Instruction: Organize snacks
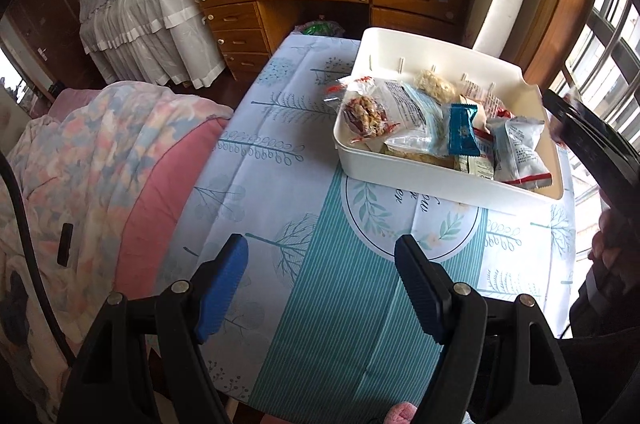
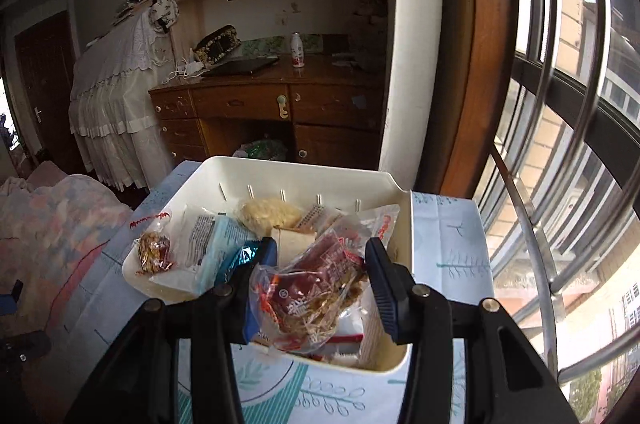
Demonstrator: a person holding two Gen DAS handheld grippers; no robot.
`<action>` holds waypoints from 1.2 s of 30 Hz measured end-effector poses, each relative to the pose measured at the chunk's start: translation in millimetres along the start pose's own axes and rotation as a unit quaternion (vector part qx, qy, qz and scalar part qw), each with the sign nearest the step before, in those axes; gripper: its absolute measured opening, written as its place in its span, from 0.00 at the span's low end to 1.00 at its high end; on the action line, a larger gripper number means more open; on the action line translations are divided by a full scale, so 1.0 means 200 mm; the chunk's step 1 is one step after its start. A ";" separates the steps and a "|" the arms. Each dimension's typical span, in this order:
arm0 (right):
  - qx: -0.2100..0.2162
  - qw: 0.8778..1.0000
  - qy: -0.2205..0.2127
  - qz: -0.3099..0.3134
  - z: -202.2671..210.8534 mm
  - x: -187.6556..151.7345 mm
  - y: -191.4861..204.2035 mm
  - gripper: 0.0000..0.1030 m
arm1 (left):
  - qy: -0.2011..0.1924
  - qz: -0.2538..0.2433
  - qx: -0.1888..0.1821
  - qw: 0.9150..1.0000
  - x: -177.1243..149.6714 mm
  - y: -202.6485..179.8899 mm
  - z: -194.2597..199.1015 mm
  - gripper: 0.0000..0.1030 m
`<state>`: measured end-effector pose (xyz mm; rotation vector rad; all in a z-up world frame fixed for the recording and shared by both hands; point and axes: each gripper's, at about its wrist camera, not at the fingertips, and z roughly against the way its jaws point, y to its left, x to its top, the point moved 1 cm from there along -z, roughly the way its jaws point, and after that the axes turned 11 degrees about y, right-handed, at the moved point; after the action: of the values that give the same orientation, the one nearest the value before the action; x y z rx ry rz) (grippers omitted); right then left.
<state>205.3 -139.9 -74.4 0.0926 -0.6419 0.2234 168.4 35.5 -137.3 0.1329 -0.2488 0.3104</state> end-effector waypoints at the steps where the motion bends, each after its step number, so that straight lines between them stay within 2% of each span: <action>1: 0.000 1.000 -0.001 0.003 -0.02 0.02 0.01 0.45 | -0.002 0.004 -0.001 1.000 -0.01 0.01 0.01 0.72; 5: -0.024 1.000 0.001 0.009 -0.10 0.10 0.05 0.46 | -0.013 0.018 -0.004 1.000 -0.03 0.05 0.05 0.72; 7: -0.029 1.000 -0.003 0.001 -0.11 0.14 0.05 0.52 | -0.017 0.022 0.001 1.000 -0.04 0.06 0.06 0.72; 8: -0.031 0.999 -0.004 -0.002 -0.11 0.15 0.05 0.62 | -0.021 0.022 0.004 1.000 -0.04 0.07 0.08 0.72; 9: -0.031 0.999 -0.006 -0.004 -0.10 0.16 0.05 0.67 | -0.023 0.021 0.003 1.000 -0.04 0.07 0.09 0.72; 15: -0.028 1.000 -0.009 -0.004 0.02 0.14 0.04 0.77 | -0.034 0.004 -0.023 0.999 -0.05 0.10 0.18 0.72; 19: -0.012 1.000 0.001 -0.016 0.15 0.06 0.05 0.79 | -0.041 -0.020 -0.046 0.998 -0.07 0.12 0.25 0.73; 21: -0.012 1.000 0.008 -0.023 0.22 0.01 0.06 0.84 | -0.046 -0.036 -0.057 0.997 -0.10 0.14 0.30 0.73; 25: -0.013 0.999 0.034 -0.032 0.37 -0.13 0.12 0.87 | -0.057 -0.060 -0.068 0.994 -0.14 0.20 0.37 0.77; 29: -0.013 0.997 0.071 -0.034 0.52 -0.28 0.22 0.87 | -0.065 -0.078 -0.082 0.991 -0.19 0.29 0.43 0.80; 36: 0.027 0.992 0.104 -0.061 0.78 -0.46 0.45 0.93 | -0.078 -0.100 -0.093 0.988 -0.27 0.43 0.51 0.81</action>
<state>21.7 -93.1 -2.8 0.1580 -0.4213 0.1296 68.6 85.0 -45.9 -0.0023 -0.4157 0.0754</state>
